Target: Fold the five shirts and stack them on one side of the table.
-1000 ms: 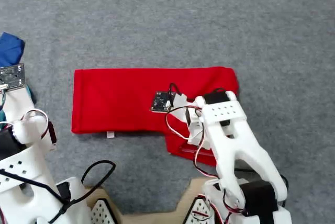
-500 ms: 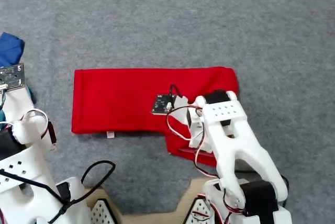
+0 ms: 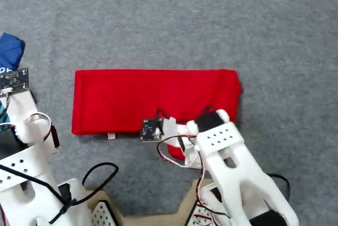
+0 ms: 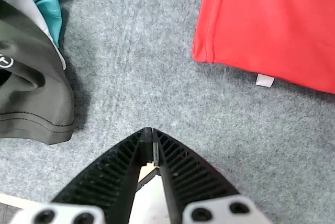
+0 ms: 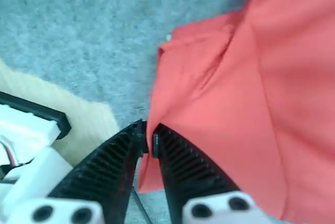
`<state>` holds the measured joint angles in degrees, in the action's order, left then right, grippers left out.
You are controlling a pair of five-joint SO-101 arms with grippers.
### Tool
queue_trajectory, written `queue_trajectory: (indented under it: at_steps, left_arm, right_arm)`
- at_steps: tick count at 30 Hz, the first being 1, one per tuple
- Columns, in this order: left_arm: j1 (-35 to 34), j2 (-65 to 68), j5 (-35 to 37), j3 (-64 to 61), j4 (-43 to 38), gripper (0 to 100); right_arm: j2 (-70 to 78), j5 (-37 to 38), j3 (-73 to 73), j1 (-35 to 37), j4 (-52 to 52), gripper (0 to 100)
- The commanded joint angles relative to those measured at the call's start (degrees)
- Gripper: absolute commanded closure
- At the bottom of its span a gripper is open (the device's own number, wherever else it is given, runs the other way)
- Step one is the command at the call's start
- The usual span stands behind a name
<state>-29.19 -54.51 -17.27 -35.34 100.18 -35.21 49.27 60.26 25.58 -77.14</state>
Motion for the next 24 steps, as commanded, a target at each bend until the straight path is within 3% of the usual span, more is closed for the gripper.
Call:
queue_trajectory:
  at_steps: [1,7,12,24]
  left_arm:
    - [-0.62,-0.66,0.0,0.62,0.62,98]
    - [-0.62,-0.66,0.0,0.62,0.62,98]
    - [-0.62,-0.66,0.0,0.62,0.62,98]
    - [-0.7,-0.66,0.0,0.62,0.62,98]
  right_arm:
    - [-1.63,-0.44,1.63,0.84,-0.7,88.6]
    - [-1.89,1.93,1.8,0.92,-0.97,73.8]
    - [-1.89,2.81,1.8,1.19,-0.09,73.8]
    - [11.56,2.81,5.58,0.84,17.49,73.4]
